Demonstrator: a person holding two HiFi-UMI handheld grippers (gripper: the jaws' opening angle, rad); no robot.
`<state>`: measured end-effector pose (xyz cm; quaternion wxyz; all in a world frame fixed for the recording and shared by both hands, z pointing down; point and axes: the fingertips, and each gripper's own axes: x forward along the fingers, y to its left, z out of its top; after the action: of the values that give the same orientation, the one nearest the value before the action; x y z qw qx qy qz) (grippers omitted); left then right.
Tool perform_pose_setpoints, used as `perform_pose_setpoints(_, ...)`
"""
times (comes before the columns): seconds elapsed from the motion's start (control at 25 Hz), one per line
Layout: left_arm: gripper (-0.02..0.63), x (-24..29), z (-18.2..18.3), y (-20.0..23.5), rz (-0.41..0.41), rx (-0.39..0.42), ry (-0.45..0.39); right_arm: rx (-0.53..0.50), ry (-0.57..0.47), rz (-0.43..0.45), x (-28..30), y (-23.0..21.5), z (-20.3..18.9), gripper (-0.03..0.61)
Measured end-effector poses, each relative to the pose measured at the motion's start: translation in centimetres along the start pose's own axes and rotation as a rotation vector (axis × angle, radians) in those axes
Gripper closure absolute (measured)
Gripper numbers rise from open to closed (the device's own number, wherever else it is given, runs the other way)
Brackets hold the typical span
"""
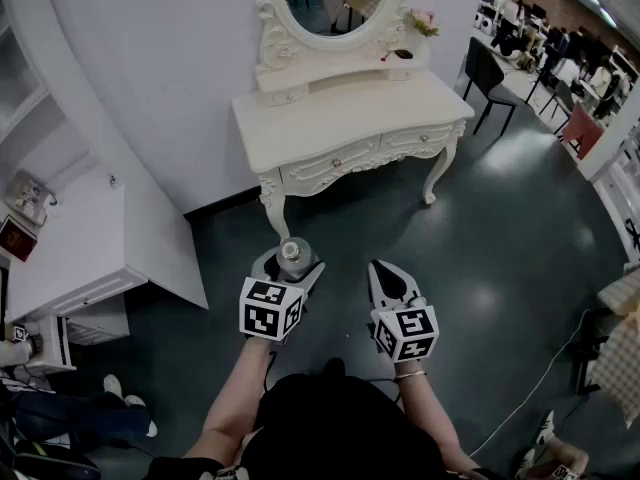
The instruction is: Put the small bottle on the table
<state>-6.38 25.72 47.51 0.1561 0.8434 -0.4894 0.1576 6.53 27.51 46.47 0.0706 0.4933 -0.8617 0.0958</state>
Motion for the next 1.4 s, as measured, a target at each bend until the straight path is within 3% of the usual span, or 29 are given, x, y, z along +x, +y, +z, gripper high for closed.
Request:
perform_pose_setpoints(0.4, 0.282, 0.3, 0.2, 0.0, 0.018, 0.001, 0.003, 0.015, -0.013, 0.039, 0.4, -0.3, 0.5, 0.574)
perform_pose_setpoints(0.96, 0.282, 1.9, 0.7, 0.1, 0.028, 0.012, 0.009, 0.045, -0.015, 0.018, 0.4, -2.4, 0.0, 0.574)
perform_pose_setpoints(1.4, 0.282, 5.9, 2.6, 2.2, 0.007, 0.012, 0.012, 0.056, -0.015, 0.014, 3.8, -3.9, 0.6, 0.574)
